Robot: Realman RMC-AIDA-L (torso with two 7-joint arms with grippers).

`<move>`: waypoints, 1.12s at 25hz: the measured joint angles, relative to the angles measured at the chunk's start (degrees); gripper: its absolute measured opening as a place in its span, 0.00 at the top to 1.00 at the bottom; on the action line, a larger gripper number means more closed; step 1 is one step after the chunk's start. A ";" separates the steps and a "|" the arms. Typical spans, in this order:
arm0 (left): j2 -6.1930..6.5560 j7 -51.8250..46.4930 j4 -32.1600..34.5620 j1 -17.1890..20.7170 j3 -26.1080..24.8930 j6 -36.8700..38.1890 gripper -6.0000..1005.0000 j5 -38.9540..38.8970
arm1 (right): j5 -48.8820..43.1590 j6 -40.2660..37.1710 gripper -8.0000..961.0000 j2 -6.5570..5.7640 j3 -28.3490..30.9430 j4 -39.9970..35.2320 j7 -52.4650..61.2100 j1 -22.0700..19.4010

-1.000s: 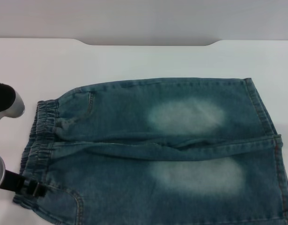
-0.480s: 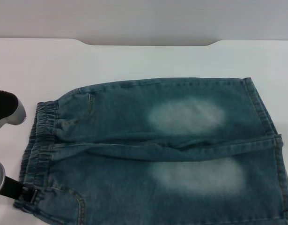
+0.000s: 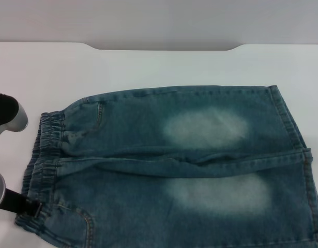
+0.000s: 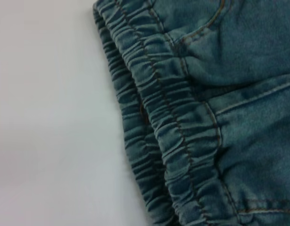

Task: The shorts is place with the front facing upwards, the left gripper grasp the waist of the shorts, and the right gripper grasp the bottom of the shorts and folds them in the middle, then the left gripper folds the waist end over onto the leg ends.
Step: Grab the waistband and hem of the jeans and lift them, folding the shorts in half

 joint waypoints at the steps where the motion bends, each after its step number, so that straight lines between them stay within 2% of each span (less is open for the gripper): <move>1: -0.01 0.01 -0.36 0.00 0.00 -0.07 0.84 0.00 | 0.02 0.25 0.32 0.00 0.01 0.00 0.15 0.05; 11: 0.06 0.16 -2.69 -0.08 -0.31 -0.60 0.94 0.01 | 0.05 4.74 0.32 0.09 -0.85 2.56 2.21 0.53; 22: 0.03 0.79 -3.52 -1.31 -0.71 -0.77 0.95 0.00 | 0.84 9.68 0.32 0.29 -3.90 6.84 5.48 -0.97; 28: -0.02 1.61 -2.38 -2.52 -0.78 -1.20 0.95 0.01 | 2.44 9.66 0.32 0.19 -4.33 13.70 5.58 -1.98</move>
